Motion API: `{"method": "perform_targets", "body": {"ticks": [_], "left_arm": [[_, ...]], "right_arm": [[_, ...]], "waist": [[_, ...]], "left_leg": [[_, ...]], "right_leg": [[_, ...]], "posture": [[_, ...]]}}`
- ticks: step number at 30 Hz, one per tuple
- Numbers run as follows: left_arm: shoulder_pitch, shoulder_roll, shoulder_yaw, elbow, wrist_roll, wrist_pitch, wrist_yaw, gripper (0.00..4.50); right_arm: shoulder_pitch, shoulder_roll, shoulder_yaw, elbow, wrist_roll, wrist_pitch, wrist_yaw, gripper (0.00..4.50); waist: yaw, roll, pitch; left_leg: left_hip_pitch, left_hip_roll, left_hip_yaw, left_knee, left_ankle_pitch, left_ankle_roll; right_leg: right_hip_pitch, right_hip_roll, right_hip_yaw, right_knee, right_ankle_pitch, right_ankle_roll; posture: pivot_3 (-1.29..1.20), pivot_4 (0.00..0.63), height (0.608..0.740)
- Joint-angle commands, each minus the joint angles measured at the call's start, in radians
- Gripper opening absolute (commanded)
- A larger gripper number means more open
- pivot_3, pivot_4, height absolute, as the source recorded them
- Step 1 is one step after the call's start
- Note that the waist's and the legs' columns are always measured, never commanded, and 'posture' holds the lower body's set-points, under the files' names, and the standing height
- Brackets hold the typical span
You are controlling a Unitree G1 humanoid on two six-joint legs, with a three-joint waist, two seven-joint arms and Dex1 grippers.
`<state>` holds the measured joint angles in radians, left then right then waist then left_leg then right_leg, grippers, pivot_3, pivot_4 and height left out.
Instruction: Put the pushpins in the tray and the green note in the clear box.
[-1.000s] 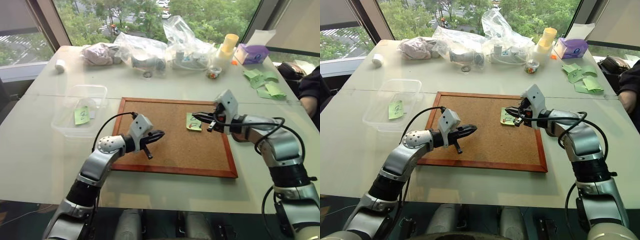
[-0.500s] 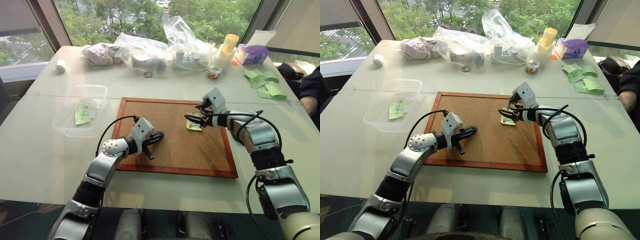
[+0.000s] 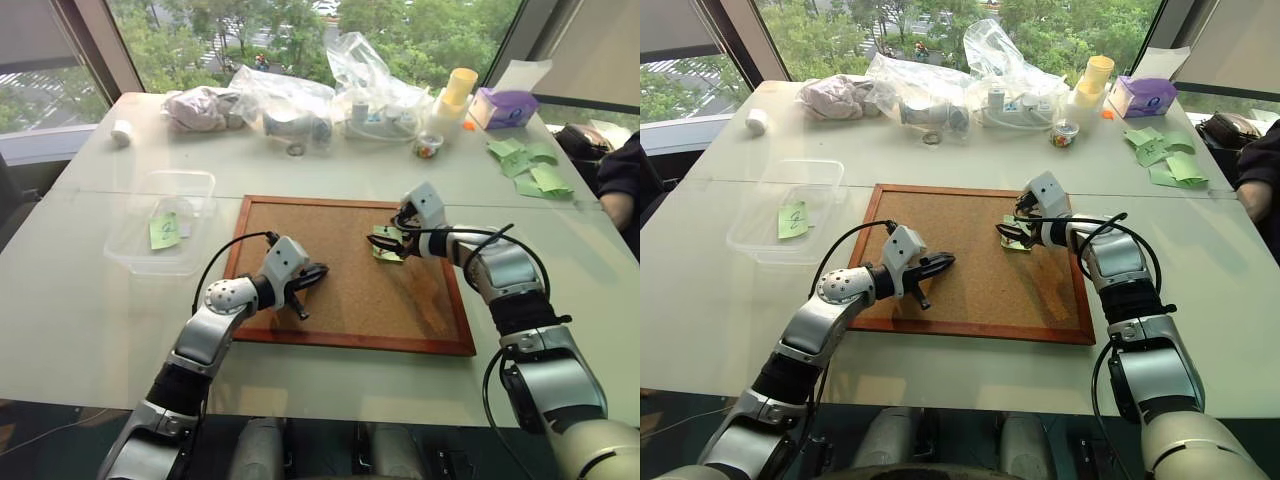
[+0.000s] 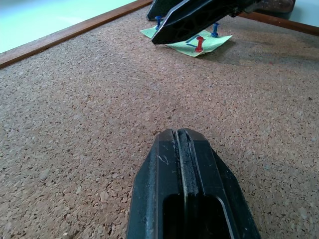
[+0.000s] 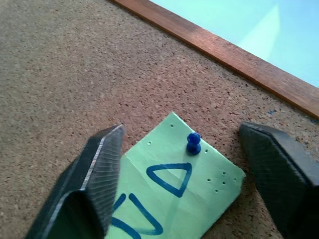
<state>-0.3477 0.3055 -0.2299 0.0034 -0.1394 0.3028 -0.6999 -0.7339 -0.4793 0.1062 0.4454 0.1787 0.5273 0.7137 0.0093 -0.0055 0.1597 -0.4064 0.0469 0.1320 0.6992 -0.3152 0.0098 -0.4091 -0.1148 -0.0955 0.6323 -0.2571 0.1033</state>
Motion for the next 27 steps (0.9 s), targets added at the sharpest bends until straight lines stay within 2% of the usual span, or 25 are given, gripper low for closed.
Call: {"method": "perform_targets", "body": {"ticks": [1,2,3,4,5,9,17,24,27], "left_arm": [[0.020,-0.003,-0.011,-0.011,0.005,0.017,0.004,0.00],[0.021,-0.002,-0.011,-0.012,0.005,0.018,0.005,0.00],[0.022,-0.002,-0.010,-0.013,0.005,0.018,0.006,0.00],[0.022,-0.002,-0.010,-0.013,0.005,0.019,0.007,0.00],[0.022,-0.002,-0.010,-0.014,0.005,0.021,0.007,0.00],[0.024,-0.004,-0.007,-0.016,0.004,0.028,0.010,0.00],[0.030,-0.004,-0.015,-0.006,0.014,0.035,0.011,0.00],[0.036,-0.002,-0.017,0.000,0.018,0.034,0.011,0.00],[0.034,-0.001,-0.015,0.005,0.017,0.031,0.009,0.00]], "right_arm": [[-0.023,0.010,-0.021,0.013,-0.004,-0.026,0.006,1.97],[-0.024,0.011,-0.022,0.014,-0.005,-0.029,0.007,1.43],[-0.024,0.011,-0.022,0.015,-0.006,-0.031,0.008,1.13],[-0.024,0.011,-0.023,0.014,-0.008,-0.031,0.008,0.51],[-0.024,0.010,-0.023,0.014,-0.009,-0.031,0.008,0.10],[-0.008,-0.006,-0.025,-0.031,-0.016,-0.028,0.016,0.10],[0.044,-0.065,-0.114,-0.297,0.036,0.096,-0.013,0.10],[0.112,-0.118,-0.227,-0.468,0.085,0.214,-0.065,0.10],[0.201,-0.168,-0.348,-0.485,0.097,0.247,-0.106,0.10]], "waist": [[-0.001,0.000,0.000],[-0.001,0.000,0.000],[-0.001,0.000,0.000],[-0.002,0.000,0.000],[-0.002,0.000,0.000],[-0.003,0.001,0.000],[-0.003,0.001,0.000],[-0.003,0.002,-0.001],[0.002,0.002,-0.001]], "left_leg": [[0.000,0.000,0.000,0.000,0.000,0.000],[0.000,0.000,0.000,0.000,0.000,0.000],[0.000,0.000,0.000,0.000,0.000,0.000],[0.000,0.000,0.000,0.000,0.000,0.000],[0.000,0.000,0.000,0.000,0.000,0.000],[0.000,0.000,0.000,0.000,0.000,0.000],[0.000,0.000,0.000,0.000,0.000,0.000],[0.000,0.000,0.000,0.000,0.000,0.000],[0.000,0.000,-0.001,-0.001,0.000,0.000]], "right_leg": [[0.000,0.000,0.000,0.000,0.000,0.000],[0.000,0.000,0.000,0.000,0.000,0.000],[0.000,0.000,0.000,0.000,0.000,0.000],[0.000,0.000,0.000,0.000,0.000,0.000],[0.000,0.000,0.000,0.000,0.000,0.000],[0.000,0.000,0.000,0.000,0.000,0.000],[0.000,0.000,0.000,0.000,0.000,0.000],[0.000,0.000,0.000,0.000,0.000,0.000],[0.000,0.000,0.000,0.000,0.000,0.000]], "posture": [[0.00,0.150,0.740],[0.00,0.150,0.740],[0.00,0.150,0.740],[0.00,0.150,0.740],[0.00,0.150,0.740],[0.00,0.150,0.740],[0.00,0.150,0.740],[0.00,0.150,0.740],[0.00,0.150,0.740]]}}
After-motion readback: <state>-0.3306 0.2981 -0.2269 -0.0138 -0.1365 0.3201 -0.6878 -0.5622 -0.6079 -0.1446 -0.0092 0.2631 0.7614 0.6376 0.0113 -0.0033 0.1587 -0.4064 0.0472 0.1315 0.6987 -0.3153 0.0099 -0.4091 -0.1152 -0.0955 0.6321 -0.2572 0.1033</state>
